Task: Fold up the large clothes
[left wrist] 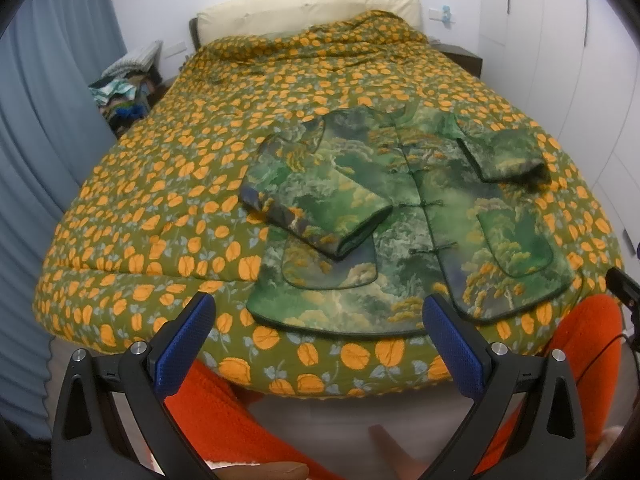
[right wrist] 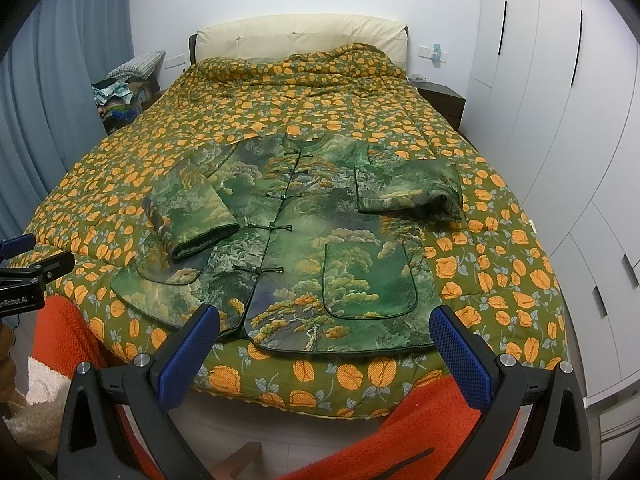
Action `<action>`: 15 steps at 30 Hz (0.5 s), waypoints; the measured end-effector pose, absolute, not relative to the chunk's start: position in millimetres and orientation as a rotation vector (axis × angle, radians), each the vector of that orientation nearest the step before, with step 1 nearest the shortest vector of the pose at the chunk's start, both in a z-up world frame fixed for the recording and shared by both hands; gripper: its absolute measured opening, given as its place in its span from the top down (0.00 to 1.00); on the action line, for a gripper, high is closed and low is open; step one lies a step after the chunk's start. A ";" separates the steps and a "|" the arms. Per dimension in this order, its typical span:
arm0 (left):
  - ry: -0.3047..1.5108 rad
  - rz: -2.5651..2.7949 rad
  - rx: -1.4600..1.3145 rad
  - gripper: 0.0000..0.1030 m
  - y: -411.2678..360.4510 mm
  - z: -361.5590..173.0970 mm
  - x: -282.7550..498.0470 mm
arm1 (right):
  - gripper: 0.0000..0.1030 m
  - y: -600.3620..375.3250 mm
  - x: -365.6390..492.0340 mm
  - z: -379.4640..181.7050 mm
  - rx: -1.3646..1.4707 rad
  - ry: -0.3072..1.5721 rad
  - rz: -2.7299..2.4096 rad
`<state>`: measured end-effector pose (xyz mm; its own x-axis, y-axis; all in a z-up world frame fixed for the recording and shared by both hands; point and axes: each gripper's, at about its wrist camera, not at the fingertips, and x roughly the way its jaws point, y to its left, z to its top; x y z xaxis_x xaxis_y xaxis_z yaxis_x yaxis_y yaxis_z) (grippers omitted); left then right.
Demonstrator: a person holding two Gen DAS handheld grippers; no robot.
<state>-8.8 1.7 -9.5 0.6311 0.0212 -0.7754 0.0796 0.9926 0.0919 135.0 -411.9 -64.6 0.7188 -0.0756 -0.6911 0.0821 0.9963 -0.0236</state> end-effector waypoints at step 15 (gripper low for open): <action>0.919 -0.039 0.084 0.00 7.0 -15.2 -4.7 | 0.00 -411.7 135.1 -65.3 0.010 0.766 -0.087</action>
<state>-4.7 7.0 -15.2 0.6059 0.0024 -0.7956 0.0691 0.9961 0.0556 135.1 -411.7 -65.3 0.7171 -0.0750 -0.6930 0.0821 0.9964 -0.0230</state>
